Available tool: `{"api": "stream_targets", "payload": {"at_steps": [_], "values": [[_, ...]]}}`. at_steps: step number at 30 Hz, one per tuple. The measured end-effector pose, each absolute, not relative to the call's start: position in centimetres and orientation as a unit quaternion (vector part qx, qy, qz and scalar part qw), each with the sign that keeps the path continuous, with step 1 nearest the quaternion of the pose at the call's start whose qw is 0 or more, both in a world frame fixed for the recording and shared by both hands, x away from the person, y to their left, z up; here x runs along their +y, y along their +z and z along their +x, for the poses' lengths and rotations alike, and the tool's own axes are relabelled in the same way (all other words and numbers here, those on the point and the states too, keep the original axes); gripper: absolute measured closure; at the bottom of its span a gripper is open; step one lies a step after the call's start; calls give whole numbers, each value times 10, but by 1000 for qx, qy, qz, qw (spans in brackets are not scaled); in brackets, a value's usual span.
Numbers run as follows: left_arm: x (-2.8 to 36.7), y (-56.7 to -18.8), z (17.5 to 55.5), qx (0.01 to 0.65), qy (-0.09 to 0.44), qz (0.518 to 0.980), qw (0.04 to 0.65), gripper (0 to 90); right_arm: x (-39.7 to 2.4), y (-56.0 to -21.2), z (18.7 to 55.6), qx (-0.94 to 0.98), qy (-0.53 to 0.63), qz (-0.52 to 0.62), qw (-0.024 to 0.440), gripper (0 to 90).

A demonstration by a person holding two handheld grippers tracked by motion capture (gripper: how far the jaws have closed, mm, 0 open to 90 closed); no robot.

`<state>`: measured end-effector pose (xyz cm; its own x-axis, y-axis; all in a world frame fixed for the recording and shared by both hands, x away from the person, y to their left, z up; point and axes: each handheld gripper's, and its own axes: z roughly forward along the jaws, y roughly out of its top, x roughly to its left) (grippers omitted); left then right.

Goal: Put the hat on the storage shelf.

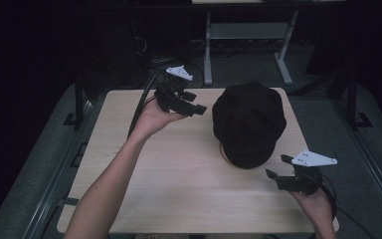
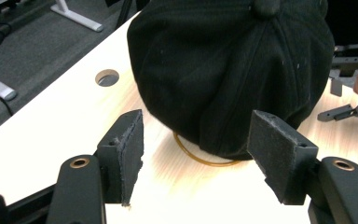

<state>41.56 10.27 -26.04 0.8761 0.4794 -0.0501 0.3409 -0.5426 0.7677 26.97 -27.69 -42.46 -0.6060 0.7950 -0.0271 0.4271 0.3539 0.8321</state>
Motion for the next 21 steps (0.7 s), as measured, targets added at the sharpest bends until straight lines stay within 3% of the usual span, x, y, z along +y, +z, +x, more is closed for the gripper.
{"api": "stream_targets", "payload": {"at_steps": [21], "values": [[147, -297, 394, 266, 82, 865, 417, 335, -277, -427, 268, 795, 414, 386, 218, 236]]}}
